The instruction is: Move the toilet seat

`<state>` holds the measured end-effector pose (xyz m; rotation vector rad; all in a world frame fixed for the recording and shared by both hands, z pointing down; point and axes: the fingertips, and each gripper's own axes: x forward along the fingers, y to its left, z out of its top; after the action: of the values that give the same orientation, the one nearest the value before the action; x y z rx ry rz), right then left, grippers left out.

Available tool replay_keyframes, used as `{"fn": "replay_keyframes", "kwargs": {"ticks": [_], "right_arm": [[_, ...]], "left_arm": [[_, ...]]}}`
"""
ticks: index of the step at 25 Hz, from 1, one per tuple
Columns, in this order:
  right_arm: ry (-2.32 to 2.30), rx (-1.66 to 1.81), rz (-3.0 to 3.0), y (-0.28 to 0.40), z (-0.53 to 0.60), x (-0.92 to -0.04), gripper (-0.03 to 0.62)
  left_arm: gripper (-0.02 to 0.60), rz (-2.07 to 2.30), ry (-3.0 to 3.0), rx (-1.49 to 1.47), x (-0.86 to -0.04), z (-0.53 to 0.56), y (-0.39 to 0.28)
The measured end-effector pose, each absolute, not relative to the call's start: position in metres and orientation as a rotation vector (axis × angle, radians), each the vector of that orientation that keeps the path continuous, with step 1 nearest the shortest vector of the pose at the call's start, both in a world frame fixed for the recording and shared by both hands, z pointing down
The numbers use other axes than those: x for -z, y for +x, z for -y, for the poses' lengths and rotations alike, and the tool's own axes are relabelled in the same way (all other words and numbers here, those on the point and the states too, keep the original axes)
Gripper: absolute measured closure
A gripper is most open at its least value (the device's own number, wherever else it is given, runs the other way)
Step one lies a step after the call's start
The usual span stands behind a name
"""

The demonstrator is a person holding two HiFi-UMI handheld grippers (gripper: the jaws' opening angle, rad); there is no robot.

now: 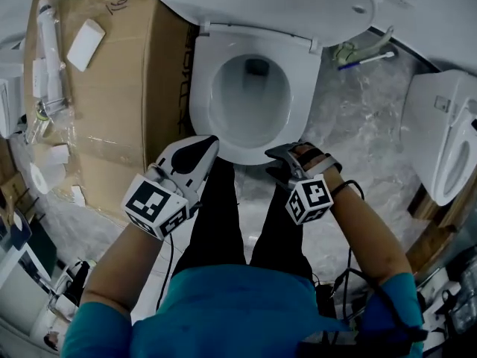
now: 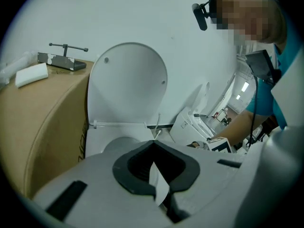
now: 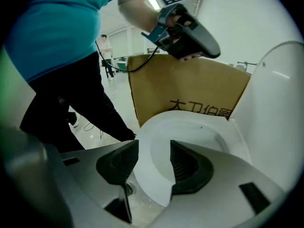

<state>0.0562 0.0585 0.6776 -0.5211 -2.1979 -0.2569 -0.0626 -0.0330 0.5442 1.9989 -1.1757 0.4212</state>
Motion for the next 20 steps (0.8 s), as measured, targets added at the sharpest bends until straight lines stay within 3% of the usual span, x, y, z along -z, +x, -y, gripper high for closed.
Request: {"fn": "replay_keyframes", "kwargs": {"ticks": [15,20], "right_arm": [[-0.726,0.476,1.952,0.06,-0.103,-0.787,0.311],[-0.709,0.555,1.857,0.068,-0.102,-0.817,0.304]], "left_arm": [[0.59,1.166,1.975,-0.416,-0.606,0.024,-0.054],[0.591,1.172,1.963,-0.388,-0.608,0.025,-0.056]]}}
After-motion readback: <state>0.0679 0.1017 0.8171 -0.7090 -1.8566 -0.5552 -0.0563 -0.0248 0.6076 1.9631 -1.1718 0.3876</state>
